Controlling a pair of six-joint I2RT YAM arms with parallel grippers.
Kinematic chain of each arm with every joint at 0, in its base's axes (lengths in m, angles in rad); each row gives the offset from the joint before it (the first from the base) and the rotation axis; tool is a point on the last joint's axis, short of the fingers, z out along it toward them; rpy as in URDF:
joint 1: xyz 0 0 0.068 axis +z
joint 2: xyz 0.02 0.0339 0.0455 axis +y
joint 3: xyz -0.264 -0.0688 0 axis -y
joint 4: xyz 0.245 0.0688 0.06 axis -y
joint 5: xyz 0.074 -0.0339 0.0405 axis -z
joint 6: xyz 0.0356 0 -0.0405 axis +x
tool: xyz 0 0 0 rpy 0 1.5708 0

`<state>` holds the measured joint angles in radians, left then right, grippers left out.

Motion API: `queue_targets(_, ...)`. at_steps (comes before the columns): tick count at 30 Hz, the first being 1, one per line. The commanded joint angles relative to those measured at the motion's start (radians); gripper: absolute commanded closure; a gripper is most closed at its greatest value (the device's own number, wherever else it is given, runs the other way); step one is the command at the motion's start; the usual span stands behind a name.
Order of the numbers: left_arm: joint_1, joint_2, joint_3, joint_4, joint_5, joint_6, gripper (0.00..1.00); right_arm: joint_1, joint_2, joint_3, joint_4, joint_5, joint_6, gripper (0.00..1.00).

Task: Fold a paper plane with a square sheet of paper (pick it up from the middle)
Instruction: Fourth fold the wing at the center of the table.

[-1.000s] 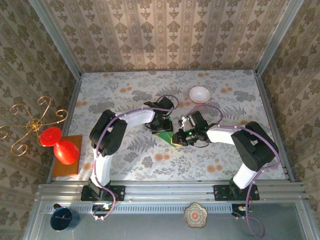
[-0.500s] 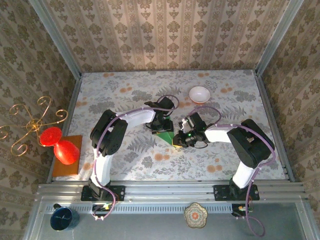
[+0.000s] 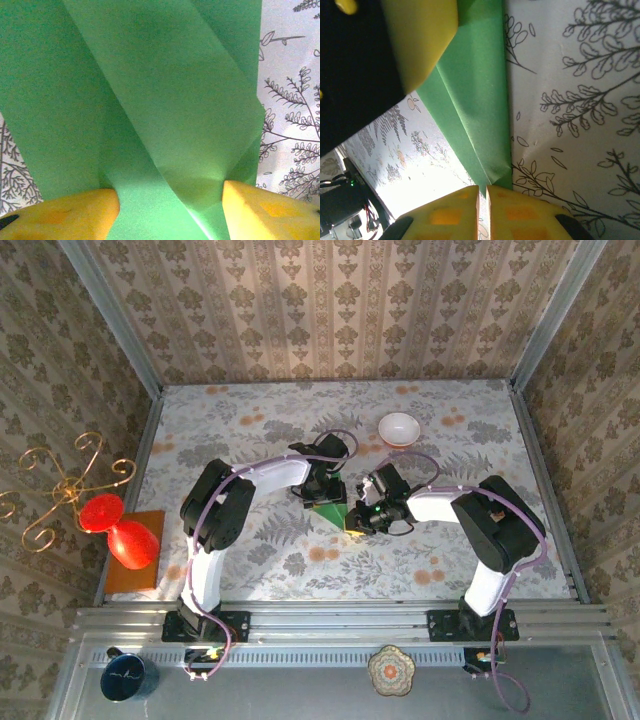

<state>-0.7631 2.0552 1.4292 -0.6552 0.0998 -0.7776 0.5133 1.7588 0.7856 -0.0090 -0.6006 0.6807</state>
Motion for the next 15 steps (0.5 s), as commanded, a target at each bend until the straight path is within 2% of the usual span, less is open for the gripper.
queue_targets(1, 0.022, 0.133, -0.096, -0.123, -0.04, -0.009, 0.37, 0.001, -0.025, 0.01, -0.028, 0.022, -0.01, 0.84)
queue_targets(6, 0.025, 0.131, -0.101, -0.119, -0.037, -0.01, 0.39, -0.002, -0.09, -0.002, 0.013, 0.028, -0.002, 0.84)
queue_targets(15, 0.024, 0.132, -0.098, -0.116, -0.029, -0.006, 0.39, -0.001, -0.025, 0.031, -0.002, 0.041, -0.013, 0.87)
